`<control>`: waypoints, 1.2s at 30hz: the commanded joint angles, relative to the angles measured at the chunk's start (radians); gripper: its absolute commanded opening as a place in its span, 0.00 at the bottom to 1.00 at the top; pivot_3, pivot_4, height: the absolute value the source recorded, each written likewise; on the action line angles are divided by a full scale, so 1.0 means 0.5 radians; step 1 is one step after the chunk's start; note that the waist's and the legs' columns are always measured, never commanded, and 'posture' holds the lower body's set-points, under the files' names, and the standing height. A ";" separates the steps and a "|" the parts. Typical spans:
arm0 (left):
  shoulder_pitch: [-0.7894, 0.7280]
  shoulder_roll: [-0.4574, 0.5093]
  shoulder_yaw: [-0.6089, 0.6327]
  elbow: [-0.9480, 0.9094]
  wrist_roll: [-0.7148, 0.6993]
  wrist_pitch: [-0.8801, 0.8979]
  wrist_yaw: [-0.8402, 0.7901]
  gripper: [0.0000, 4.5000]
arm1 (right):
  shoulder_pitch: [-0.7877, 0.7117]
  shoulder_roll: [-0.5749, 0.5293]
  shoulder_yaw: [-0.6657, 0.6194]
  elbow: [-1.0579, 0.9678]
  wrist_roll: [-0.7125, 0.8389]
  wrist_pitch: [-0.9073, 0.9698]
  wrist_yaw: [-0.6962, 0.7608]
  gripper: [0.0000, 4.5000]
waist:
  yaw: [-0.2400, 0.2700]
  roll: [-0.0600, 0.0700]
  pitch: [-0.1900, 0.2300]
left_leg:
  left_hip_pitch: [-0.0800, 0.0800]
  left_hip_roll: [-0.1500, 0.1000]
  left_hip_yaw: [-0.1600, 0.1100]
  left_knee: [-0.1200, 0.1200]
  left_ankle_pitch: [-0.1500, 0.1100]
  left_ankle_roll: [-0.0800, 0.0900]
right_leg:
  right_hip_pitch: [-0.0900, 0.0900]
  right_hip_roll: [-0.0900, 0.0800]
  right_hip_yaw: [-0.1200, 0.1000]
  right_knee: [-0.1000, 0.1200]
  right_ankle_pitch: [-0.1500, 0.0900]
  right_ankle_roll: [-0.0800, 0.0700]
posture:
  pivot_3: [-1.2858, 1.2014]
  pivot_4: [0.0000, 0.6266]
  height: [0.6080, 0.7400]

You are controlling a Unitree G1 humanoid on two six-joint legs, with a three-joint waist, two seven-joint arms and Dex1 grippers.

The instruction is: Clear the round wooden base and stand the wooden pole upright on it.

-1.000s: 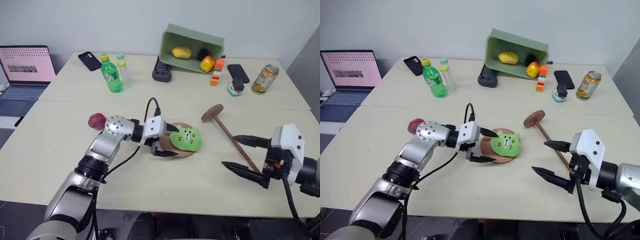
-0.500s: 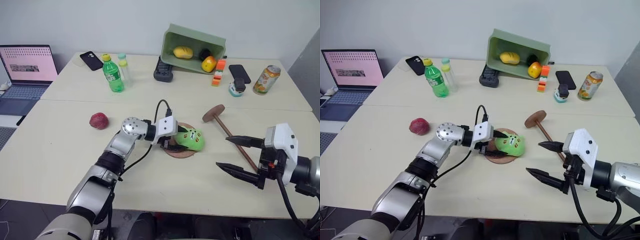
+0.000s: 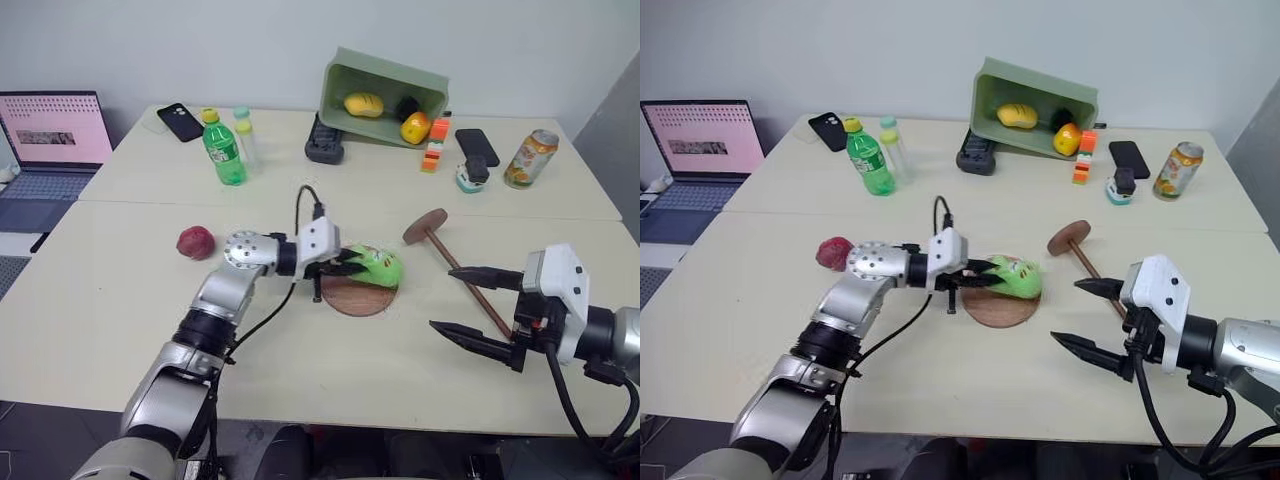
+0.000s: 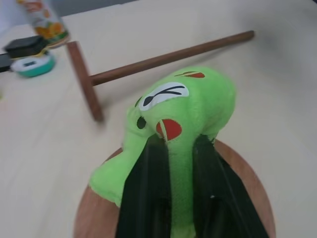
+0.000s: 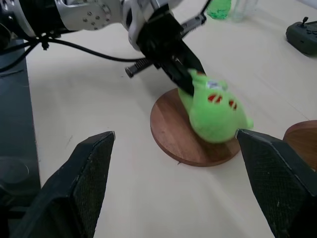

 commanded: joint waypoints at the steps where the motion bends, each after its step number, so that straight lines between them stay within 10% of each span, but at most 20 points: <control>1: 0.055 0.122 0.304 -0.229 -0.069 0.109 0.271 0.00 | -0.104 0.002 0.057 0.038 -0.024 -0.086 0.056 0.91 | -0.006 0.000 0.000 | 0.000 0.009 0.001 0.000 0.000 0.000 | 0.000 0.000 0.000 0.000 0.000 0.000 | 0.52 0.24 1.00; 10: 0.066 0.481 1.009 -0.008 0.010 0.147 1.081 0.00 | -0.661 0.165 0.465 0.310 -0.106 -0.194 0.147 0.91 | -0.028 -0.002 0.001 | 0.000 0.011 0.000 -0.001 0.000 0.000 | -0.001 0.000 -0.002 -0.001 0.000 0.000 | 0.52 0.24 1.00; 24: -0.067 0.630 0.976 0.818 0.085 0.030 1.308 0.00 | -1.263 0.599 0.879 0.500 -0.218 -0.070 0.092 0.91 | -0.021 -0.009 -0.003 | -0.019 0.009 -0.003 0.001 0.002 -0.004 | -0.019 -0.006 -0.007 0.001 0.000 0.000 | 0.52 0.24 1.00; 36: -0.102 0.594 0.973 0.697 -0.020 0.077 1.185 0.56 | -1.190 0.546 0.817 0.438 -0.242 -0.025 0.058 0.91 | -0.039 -0.009 -0.003 | -0.019 0.011 -0.002 0.001 0.001 -0.002 | -0.021 -0.006 -0.006 0.003 0.000 0.000 | 0.52 0.24 1.00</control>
